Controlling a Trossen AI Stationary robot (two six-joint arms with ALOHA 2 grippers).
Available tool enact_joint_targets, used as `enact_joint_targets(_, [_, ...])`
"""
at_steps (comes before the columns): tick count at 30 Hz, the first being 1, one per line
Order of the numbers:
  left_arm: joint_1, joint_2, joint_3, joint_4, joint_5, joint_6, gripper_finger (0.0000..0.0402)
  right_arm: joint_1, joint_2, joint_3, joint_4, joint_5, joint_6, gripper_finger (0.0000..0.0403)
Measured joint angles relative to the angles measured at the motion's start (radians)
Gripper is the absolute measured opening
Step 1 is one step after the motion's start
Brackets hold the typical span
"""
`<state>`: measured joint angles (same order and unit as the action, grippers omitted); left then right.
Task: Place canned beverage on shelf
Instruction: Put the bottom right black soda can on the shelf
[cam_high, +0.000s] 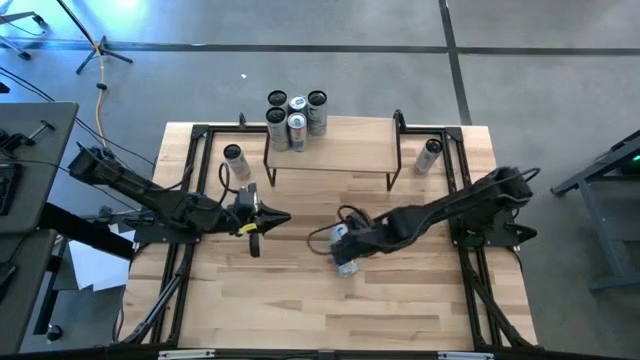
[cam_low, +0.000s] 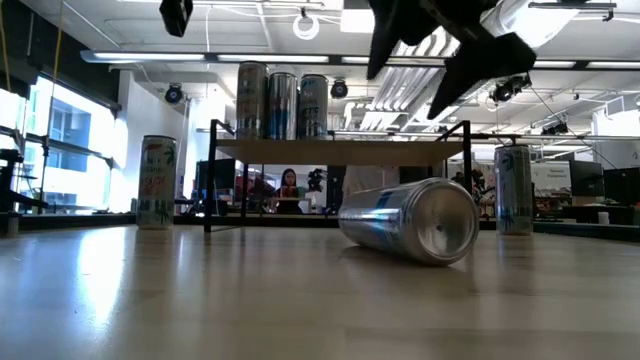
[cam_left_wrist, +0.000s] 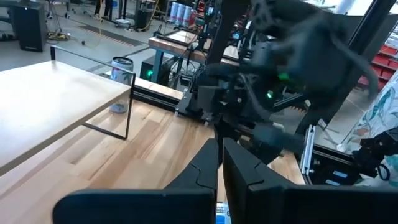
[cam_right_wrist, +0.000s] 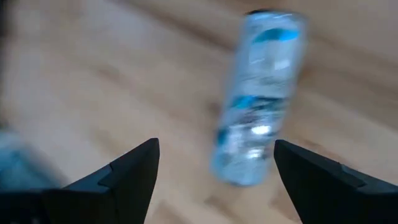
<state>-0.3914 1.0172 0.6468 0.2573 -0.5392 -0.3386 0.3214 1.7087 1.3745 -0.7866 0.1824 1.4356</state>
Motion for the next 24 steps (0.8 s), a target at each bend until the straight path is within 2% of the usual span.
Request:
enact_joint_targets(2, [0.001,0.0,0.0,0.0,-0.001,0.0,0.0,0.003,0.072,0.092,-0.15,0.057,0.044,0.0303])
enact_joint_targets(5, [0.001,0.0,0.0,-0.002,0.0,0.0,0.0,-0.006,0.173,0.197,-0.269,0.077,0.069,0.0303])
enact_joint_targets(10, [0.001,0.0,0.0,-0.005,0.01,0.0,0.0,-0.026,0.303,0.266,-0.289,0.06,0.07,0.0303])
enact_joint_targets(15, [0.001,0.0,0.0,-0.007,0.051,-0.001,0.0,-0.047,0.349,0.24,-0.291,0.047,0.116,0.0303])
enact_joint_targets(24, [0.001,0.0,0.0,-0.006,0.067,0.0,0.0,-0.077,0.347,0.123,-0.119,-0.007,0.112,0.0303])
